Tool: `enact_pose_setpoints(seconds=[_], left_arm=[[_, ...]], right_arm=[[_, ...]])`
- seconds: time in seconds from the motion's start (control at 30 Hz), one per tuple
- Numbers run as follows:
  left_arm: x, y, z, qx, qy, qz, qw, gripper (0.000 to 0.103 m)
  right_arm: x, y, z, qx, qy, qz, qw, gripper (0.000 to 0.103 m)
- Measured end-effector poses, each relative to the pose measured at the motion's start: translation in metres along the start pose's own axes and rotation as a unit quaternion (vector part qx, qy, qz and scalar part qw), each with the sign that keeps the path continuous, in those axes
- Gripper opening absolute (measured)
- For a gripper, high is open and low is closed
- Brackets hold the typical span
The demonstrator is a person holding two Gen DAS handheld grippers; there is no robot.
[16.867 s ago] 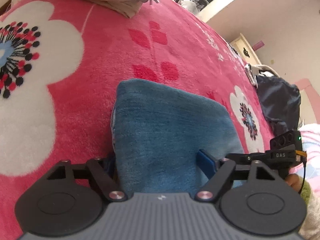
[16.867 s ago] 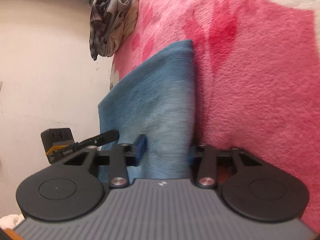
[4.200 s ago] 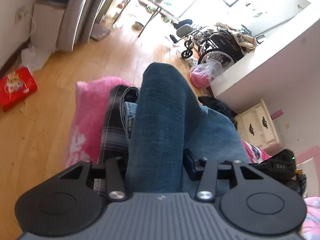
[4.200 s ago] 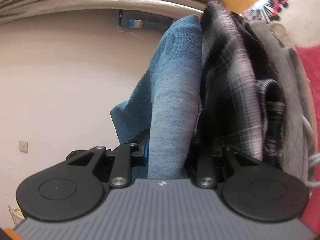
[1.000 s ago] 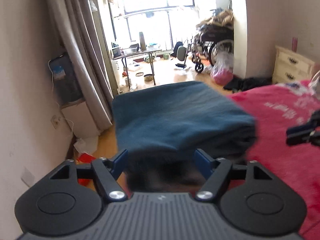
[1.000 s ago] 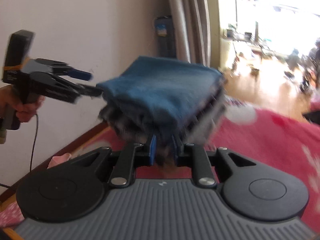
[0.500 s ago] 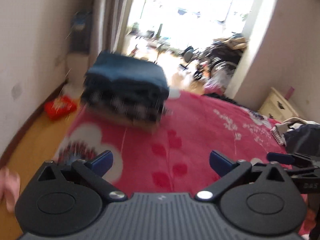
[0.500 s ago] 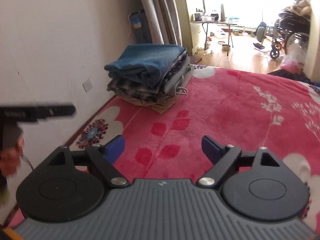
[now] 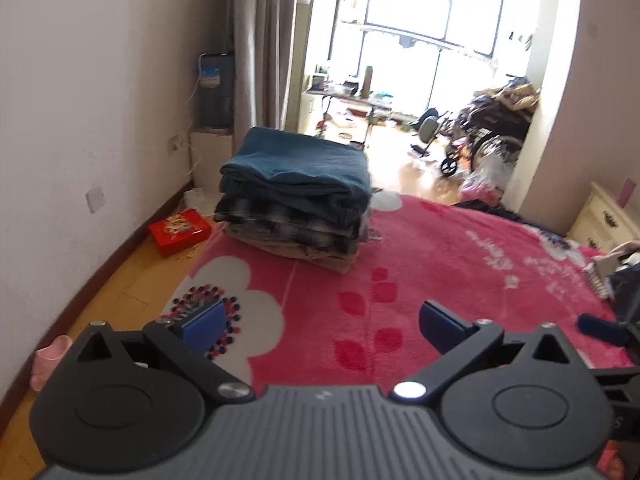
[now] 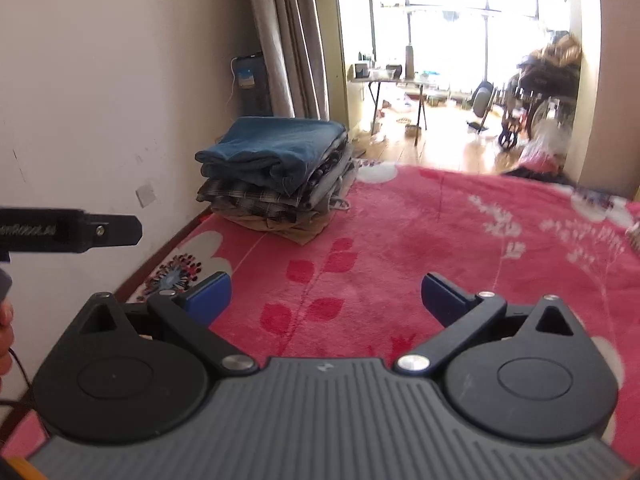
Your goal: Fold clothes
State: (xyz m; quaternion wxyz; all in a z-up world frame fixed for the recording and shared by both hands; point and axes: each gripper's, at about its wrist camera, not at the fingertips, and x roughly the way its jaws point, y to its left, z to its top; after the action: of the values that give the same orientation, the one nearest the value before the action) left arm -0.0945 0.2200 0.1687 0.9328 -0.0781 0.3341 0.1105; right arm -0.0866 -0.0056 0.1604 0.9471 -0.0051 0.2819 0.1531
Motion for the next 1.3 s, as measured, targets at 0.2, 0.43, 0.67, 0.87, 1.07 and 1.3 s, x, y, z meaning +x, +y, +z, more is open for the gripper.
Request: enact_pose_setpoints(seconds=[0.2,0.43,0.67,0.87,1.07,1.3], left_arm=[[0.007,0.005,-0.009,-0.008,0.021,0.032,0.9992,0.103],[0.012,0.015,-0.02,-0.056,0.02,0.061,0.9963,0.103],[0.014,0.008,-0.022,-0.01,0.012,0.075,0.9971,0.103],[0.017,0.012,-0.022,-0.005,0.017,0.073,0.9972,0.103],[0.015,0.016,-0.02,-0.003,0.018,0.074,0.9971,0.103],[0.014,0.018,-0.021,0.002,0.019,0.08,0.9966,0.103]], right_arm=[[-0.003,0.009,-0.001,-0.021,-0.01,-0.03,0.999,0.102],[0.007,0.022,-0.007,-0.064,-0.002,-0.093,0.994,0.102],[0.012,0.027,-0.004,-0.052,0.011,-0.103,0.993,0.102],[0.02,0.029,-0.003,-0.026,0.04,-0.093,0.995,0.102],[0.02,0.039,-0.001,-0.037,0.037,-0.09,0.995,0.102],[0.02,0.045,0.003,-0.038,0.032,-0.083,0.995,0.102]])
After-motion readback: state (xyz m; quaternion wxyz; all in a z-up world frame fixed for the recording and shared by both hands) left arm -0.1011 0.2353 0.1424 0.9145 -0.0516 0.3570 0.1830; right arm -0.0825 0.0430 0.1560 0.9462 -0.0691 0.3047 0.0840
